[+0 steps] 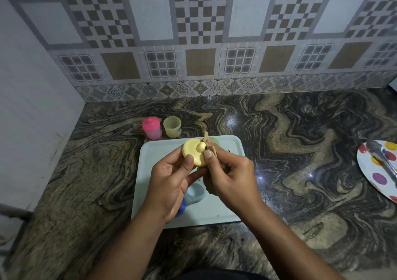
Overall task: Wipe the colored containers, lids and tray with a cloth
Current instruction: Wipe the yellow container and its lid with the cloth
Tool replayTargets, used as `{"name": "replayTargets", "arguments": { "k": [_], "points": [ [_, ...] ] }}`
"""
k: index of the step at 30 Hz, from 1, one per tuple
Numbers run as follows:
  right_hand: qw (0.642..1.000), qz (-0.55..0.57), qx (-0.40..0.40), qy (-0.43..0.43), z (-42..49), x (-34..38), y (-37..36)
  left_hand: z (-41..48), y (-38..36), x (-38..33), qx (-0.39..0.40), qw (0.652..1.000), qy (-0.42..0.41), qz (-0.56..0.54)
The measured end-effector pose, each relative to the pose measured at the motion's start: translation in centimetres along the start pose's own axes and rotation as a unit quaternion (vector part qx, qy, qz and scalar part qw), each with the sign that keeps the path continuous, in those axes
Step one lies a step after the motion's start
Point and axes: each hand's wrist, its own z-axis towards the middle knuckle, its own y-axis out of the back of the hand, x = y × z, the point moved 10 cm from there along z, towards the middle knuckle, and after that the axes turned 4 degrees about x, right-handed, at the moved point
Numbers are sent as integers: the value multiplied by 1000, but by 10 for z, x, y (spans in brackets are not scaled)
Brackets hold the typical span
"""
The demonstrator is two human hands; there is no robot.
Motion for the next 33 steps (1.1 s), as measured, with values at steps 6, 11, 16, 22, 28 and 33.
{"name": "replayTargets", "arguments": {
  "k": [6,11,16,22,28,33],
  "points": [
    [1000,-4,-9,13,-2,5,3,2,16,9,-84,995,56,-26],
    [1000,9,-8,1,1,2,1,2,-1,-1,-9,1000,-3,0],
    [999,-21,-10,49,-4,17,4,2,13,3,-66,997,32,-20],
    [1000,-13,-6,22,-2,9,1,1,0,-4,-6,1000,2,-14],
    [998,-54,0,46,-5,16,2,-2,2,-2,-29,999,14,2],
    [997,-44,-7,62,-8,21,3,1,13,-2,-96,995,32,8]
  ]
}}
